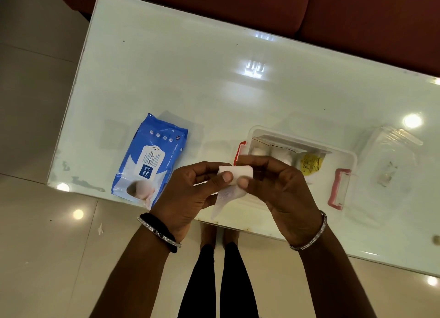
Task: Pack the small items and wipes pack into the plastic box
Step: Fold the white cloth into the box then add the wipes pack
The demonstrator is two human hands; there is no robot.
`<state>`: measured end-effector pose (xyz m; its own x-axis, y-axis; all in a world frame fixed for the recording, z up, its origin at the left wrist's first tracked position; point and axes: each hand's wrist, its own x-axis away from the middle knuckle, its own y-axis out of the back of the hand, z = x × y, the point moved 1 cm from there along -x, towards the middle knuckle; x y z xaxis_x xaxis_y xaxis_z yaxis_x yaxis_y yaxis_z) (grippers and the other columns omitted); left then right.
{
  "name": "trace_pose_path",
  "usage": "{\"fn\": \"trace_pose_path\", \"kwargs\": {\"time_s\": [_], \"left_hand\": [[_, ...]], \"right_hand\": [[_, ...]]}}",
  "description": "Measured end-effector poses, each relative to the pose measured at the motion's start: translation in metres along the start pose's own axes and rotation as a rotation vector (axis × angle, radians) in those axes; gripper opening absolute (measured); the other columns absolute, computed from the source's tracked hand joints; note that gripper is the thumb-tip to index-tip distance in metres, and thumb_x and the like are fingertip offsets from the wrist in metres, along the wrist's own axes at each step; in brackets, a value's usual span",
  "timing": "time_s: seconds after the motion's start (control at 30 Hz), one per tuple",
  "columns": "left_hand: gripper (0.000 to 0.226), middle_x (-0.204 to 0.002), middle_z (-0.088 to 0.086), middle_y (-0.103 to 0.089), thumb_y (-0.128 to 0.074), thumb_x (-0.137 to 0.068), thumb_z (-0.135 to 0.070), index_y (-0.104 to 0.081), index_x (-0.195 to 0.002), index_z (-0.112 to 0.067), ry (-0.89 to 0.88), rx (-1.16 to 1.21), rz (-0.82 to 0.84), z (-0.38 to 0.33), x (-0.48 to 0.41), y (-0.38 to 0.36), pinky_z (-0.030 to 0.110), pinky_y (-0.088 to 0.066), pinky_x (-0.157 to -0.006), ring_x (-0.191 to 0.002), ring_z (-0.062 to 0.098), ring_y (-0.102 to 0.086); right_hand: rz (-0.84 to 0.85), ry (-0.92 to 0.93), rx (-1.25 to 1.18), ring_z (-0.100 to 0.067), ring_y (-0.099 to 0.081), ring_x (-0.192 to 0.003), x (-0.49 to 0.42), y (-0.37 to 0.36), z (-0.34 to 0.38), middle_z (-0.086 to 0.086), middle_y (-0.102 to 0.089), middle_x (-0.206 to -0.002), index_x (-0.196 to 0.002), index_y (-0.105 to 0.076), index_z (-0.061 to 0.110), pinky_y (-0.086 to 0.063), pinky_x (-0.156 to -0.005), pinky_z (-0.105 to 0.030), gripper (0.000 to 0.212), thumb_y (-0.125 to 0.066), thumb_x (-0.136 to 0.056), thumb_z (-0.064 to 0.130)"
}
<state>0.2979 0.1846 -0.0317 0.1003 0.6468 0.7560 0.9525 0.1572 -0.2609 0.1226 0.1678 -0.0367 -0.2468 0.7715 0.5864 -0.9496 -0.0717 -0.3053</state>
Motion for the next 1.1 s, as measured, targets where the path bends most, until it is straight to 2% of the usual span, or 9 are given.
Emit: {"fn": "trace_pose_path", "kwargs": {"time_s": [0.13,0.23,0.3,0.43,0.6,0.73,0.83,0.93,1.1], "left_hand": [[0.037,-0.102,0.006,-0.075,-0.075,-0.064,-0.02,-0.073,-0.101,-0.017,-0.044,-0.008,0.004,0.0,0.0,0.0,0.026,-0.059,-0.072,-0.093,0.021,-0.073],[0.039,-0.103,0.003,-0.076,-0.076,-0.063,-0.016,-0.071,-0.102,-0.016,-0.063,-0.046,0.019,-0.001,0.0,0.001,0.029,-0.06,-0.077,-0.094,0.019,-0.073],[0.044,-0.105,0.003,-0.075,-0.077,-0.062,-0.017,-0.07,-0.105,-0.017,-0.059,-0.037,0.017,-0.002,-0.001,0.0,0.031,-0.06,-0.08,-0.095,0.02,-0.073],[0.053,-0.105,0.009,-0.075,-0.077,-0.057,-0.035,-0.071,-0.107,-0.02,0.004,0.024,-0.03,-0.003,-0.003,-0.004,0.029,-0.06,-0.076,-0.097,0.023,-0.073],[0.04,-0.097,0.01,-0.077,-0.072,-0.065,-0.028,-0.071,-0.103,-0.014,0.019,0.019,-0.005,-0.003,-0.005,-0.009,0.025,-0.06,-0.071,-0.093,0.022,-0.074],[0.041,-0.101,0.012,-0.075,-0.074,-0.066,-0.023,-0.071,-0.106,-0.012,-0.049,0.007,-0.005,-0.003,-0.007,-0.009,0.028,-0.06,-0.073,-0.095,0.025,-0.073],[0.041,-0.103,0.009,-0.075,-0.077,-0.065,-0.022,-0.071,-0.104,-0.012,-0.097,-0.024,0.013,-0.003,-0.009,-0.01,0.03,-0.06,-0.076,-0.096,0.026,-0.073],[0.044,-0.105,0.007,-0.075,-0.079,-0.062,-0.024,-0.071,-0.104,-0.011,-0.122,-0.088,0.028,-0.004,-0.01,-0.012,0.034,-0.059,-0.083,-0.098,0.024,-0.072],[0.043,-0.104,0.009,-0.075,-0.081,-0.059,-0.026,-0.073,-0.098,-0.011,-0.041,0.051,0.054,-0.004,-0.015,-0.017,0.03,-0.059,-0.079,-0.097,0.026,-0.073]], "right_hand": [[-0.09,-0.102,-0.037,-0.038,-0.07,-0.097,0.0,-0.004,0.001,-0.024,-0.07,-0.109,-0.113,-0.069,0.005,-0.06,-0.075,-0.038,0.053,-0.073,-0.07,0.037],[-0.088,-0.087,0.031,-0.04,-0.07,-0.095,-0.001,-0.003,-0.002,-0.027,-0.07,-0.108,-0.107,-0.069,-0.004,-0.061,-0.076,-0.041,0.042,-0.069,-0.077,0.026],[-0.081,-0.056,0.057,-0.034,-0.073,-0.092,-0.001,-0.001,-0.001,-0.021,-0.074,-0.103,-0.107,-0.07,-0.003,-0.06,-0.079,-0.04,0.038,-0.072,-0.075,0.019],[-0.063,0.007,0.105,-0.036,-0.071,-0.097,0.0,0.005,0.0,-0.015,-0.076,-0.103,-0.106,-0.073,0.005,-0.059,-0.086,-0.04,0.039,-0.079,-0.068,0.014],[-0.022,0.065,0.096,-0.03,-0.071,-0.098,0.002,0.007,0.003,-0.016,-0.075,-0.101,-0.101,-0.072,0.001,-0.06,-0.078,-0.032,0.037,-0.08,-0.065,0.001],[-0.051,0.012,0.093,-0.032,-0.069,-0.101,0.002,0.006,0.004,-0.015,-0.069,-0.113,-0.114,-0.068,0.015,-0.06,-0.082,-0.039,0.054,-0.084,-0.063,0.023],[-0.07,-0.061,0.013,-0.033,-0.072,-0.094,0.003,0.007,0.003,-0.023,-0.066,-0.113,-0.113,-0.069,0.011,-0.06,-0.078,-0.042,0.05,-0.078,-0.07,0.035],[-0.093,-0.043,0.004,-0.033,-0.072,-0.083,0.003,0.009,0.003,-0.028,-0.069,-0.104,-0.106,-0.071,0.004,-0.06,-0.072,-0.036,0.036,-0.072,-0.077,0.026],[-0.101,0.003,0.079,-0.033,-0.073,-0.094,0.004,0.019,0.004,-0.012,-0.077,-0.1,-0.103,-0.074,0.009,-0.059,-0.084,-0.038,0.039,-0.082,-0.066,0.018]]}}
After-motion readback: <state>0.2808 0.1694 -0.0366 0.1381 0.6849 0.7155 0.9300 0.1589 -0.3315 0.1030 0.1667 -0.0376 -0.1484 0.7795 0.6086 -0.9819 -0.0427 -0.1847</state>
